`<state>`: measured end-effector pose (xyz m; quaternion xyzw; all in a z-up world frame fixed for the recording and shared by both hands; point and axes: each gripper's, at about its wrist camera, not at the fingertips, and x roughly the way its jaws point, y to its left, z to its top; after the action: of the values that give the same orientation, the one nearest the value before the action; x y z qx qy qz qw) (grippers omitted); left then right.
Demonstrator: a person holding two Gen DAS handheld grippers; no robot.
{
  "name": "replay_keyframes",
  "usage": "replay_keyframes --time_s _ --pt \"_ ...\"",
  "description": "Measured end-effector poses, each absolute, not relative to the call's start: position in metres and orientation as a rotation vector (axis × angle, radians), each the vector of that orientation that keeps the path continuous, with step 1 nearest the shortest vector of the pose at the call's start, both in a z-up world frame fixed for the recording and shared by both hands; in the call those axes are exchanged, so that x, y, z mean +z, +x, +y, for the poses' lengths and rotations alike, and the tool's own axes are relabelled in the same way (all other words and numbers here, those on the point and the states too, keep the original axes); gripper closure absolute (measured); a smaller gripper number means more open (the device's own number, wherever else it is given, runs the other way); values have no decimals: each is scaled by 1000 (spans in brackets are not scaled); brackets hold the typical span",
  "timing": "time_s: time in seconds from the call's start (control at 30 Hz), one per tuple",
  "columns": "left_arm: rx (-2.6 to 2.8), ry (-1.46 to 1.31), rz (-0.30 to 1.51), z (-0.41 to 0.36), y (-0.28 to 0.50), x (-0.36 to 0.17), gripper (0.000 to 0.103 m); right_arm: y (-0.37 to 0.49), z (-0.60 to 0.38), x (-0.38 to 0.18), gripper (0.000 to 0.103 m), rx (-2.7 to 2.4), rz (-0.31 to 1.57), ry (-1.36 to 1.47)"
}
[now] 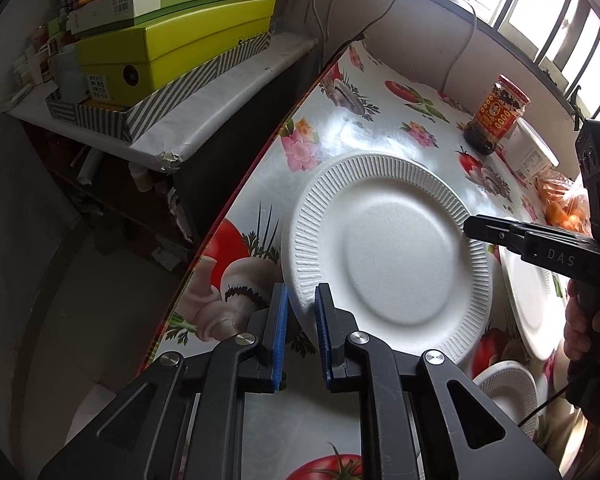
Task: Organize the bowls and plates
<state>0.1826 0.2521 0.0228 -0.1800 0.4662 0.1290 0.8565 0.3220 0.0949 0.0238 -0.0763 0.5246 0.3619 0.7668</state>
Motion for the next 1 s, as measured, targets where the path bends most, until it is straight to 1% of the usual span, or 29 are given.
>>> replay_keyframes --time_s 0.5,1.0 --pt "260 -358 931 242 166 51 88 306 76 53 87 787 1109 -106" --pt "196 -317 917 200 129 65 88 252 28 75 87 764 1088 -92"
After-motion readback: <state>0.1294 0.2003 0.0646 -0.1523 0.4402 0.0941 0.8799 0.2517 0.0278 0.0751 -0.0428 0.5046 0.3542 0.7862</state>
